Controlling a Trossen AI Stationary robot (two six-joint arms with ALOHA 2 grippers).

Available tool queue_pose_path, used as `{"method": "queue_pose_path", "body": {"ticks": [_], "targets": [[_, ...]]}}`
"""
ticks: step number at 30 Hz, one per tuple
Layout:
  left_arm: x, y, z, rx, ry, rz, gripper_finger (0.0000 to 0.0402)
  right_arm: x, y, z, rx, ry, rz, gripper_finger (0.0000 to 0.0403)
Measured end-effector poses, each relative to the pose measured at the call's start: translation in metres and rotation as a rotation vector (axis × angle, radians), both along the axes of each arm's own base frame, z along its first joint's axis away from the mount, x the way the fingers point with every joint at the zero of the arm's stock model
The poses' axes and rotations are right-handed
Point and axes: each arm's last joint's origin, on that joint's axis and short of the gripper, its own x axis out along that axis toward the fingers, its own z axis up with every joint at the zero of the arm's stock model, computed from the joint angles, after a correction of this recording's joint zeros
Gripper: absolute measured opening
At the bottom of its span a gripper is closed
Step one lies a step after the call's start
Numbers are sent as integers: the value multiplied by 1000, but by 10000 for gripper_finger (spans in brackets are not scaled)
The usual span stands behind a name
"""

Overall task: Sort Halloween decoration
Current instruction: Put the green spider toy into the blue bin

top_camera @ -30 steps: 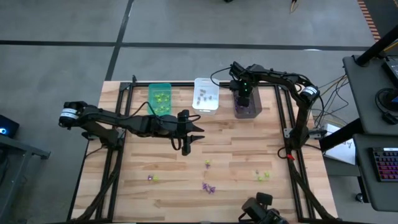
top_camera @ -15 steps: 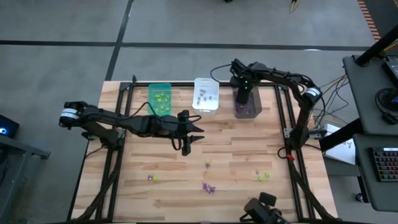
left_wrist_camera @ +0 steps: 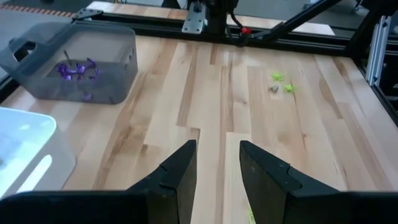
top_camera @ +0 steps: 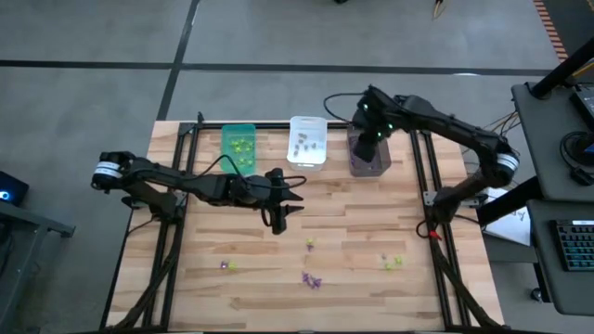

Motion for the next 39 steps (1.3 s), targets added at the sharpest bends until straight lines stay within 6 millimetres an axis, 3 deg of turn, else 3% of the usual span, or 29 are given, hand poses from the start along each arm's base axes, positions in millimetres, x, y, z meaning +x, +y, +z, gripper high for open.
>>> {"method": "queue_pose_path", "body": {"ticks": [4, 9, 14, 20, 29, 39], "targets": [[0, -1, -1, -3, 9, -1, 104, 3, 42, 17, 52, -106, 55, 68], [-1, -2, -1, -16, 16, 2, 104, 7, 92, 19, 111, -149, 107, 68], [-1, -4, -2, -17, 17, -5, 104, 13, 137, 2, 160, -143, 163, 68], [-2, -8, -3, -34, 30, -6, 104, 18, 178, -34, 149, -119, 199, 68], [-11, -9, -16, -97, 190, 41, 104, 15, 211, -83, 164, -187, 186, 68], [-35, -26, -34, -237, 503, 18, 104, 19, 224, -84, 109, -296, 198, 68]]}}
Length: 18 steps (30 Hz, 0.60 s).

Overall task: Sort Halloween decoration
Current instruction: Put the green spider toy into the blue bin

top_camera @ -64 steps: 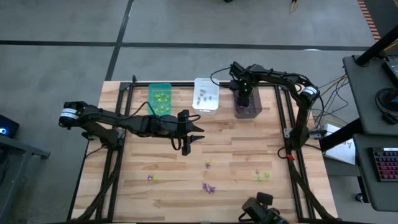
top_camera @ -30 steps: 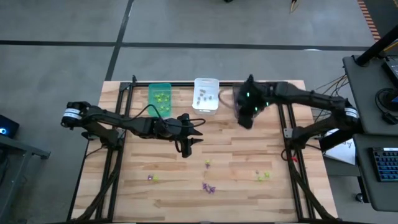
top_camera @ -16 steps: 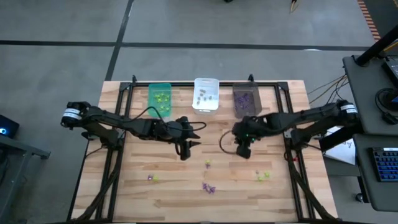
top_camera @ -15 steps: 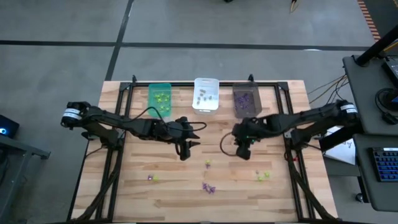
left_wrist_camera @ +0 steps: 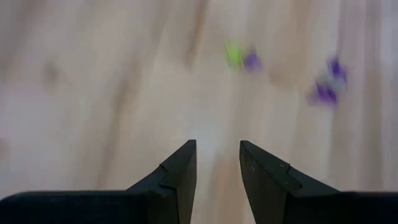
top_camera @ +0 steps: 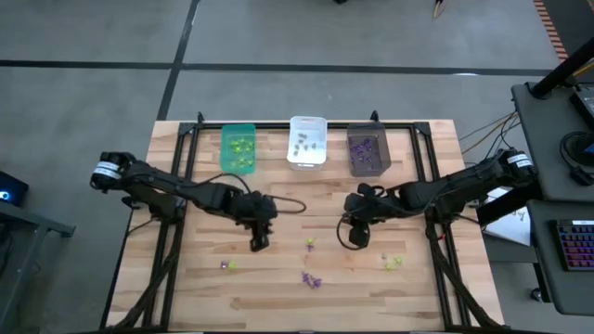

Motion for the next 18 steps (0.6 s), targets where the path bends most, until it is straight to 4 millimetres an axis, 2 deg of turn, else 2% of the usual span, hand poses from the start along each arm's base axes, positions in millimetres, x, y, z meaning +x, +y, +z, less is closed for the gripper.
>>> {"method": "queue_pose_path", "body": {"ticks": [9, 18], "targets": [[-33, -38, -11, -96, 298, -1, 104, 4, 1, 4, -13, -48, 18, 68], [-58, -88, -12, -34, 309, -214, 104, 6, 1, 6, -28, -75, 41, 68]]}}
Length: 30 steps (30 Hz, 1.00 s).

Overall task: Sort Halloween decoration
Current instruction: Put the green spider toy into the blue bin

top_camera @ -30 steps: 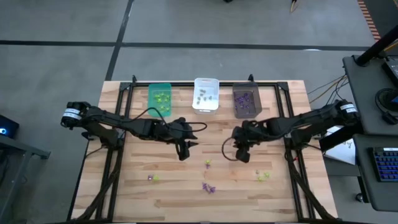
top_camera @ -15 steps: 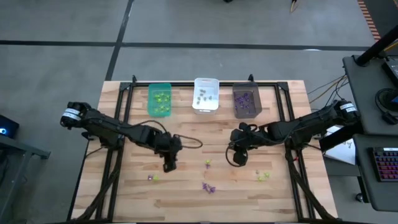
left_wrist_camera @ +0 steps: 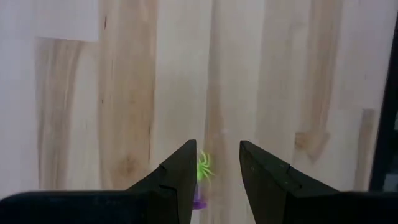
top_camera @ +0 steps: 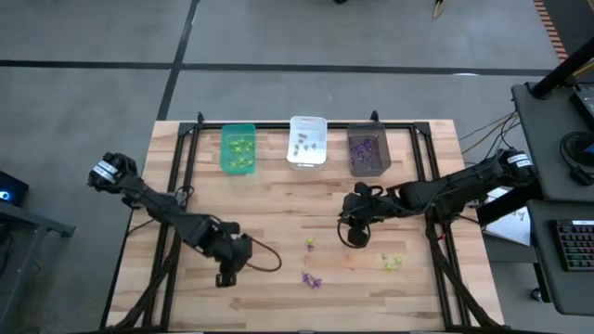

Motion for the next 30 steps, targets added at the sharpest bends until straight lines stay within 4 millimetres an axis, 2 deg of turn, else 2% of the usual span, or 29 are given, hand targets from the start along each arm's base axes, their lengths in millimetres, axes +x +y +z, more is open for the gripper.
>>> {"method": "queue_pose_path", "body": {"ticks": [8, 17, 23, 30], "targets": [[-16, -20, -2, 99, -58, 16, 104, 0, 0, 0, -1, 0, 2, 68], [-31, -32, -8, 156, -90, 45, 107, 3, 1, 3, 5, -38, 4, 68], [-41, -40, -14, 164, -82, 55, 140, 3, 1, 3, 6, -41, 4, 68], [-42, -42, -30, 180, -58, 74, 176, 3, 1, 3, 8, -44, 3, 68]]}}
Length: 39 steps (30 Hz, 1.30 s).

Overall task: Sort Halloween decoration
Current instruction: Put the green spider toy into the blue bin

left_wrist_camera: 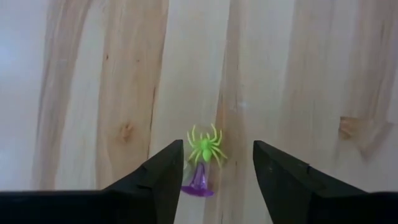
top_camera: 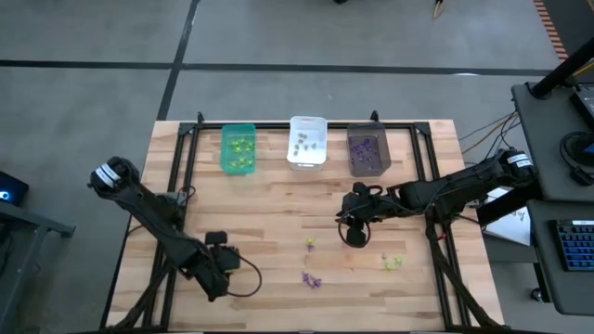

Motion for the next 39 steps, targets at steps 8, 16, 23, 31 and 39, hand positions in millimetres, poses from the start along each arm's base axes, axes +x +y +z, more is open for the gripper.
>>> {"method": "queue_pose_path", "body": {"ticks": [8, 16, 23, 31, 39], "targets": [[3, -4, -13, 21, 21, -1, 178, 0, 0, 0, 1, 0, 0, 68], [6, -6, -27, 60, 60, -1, 178, 0, 0, 0, 1, 0, 0, 68], [7, -7, -35, 77, 78, -5, 176, 0, 0, 0, 1, 0, 0, 68], [7, -8, -36, 76, 77, -13, 133, 0, 0, 0, 1, 0, 0, 68], [8, -8, -36, 80, 75, -34, 85, 0, 0, 0, 1, 0, 0, 68]]}}
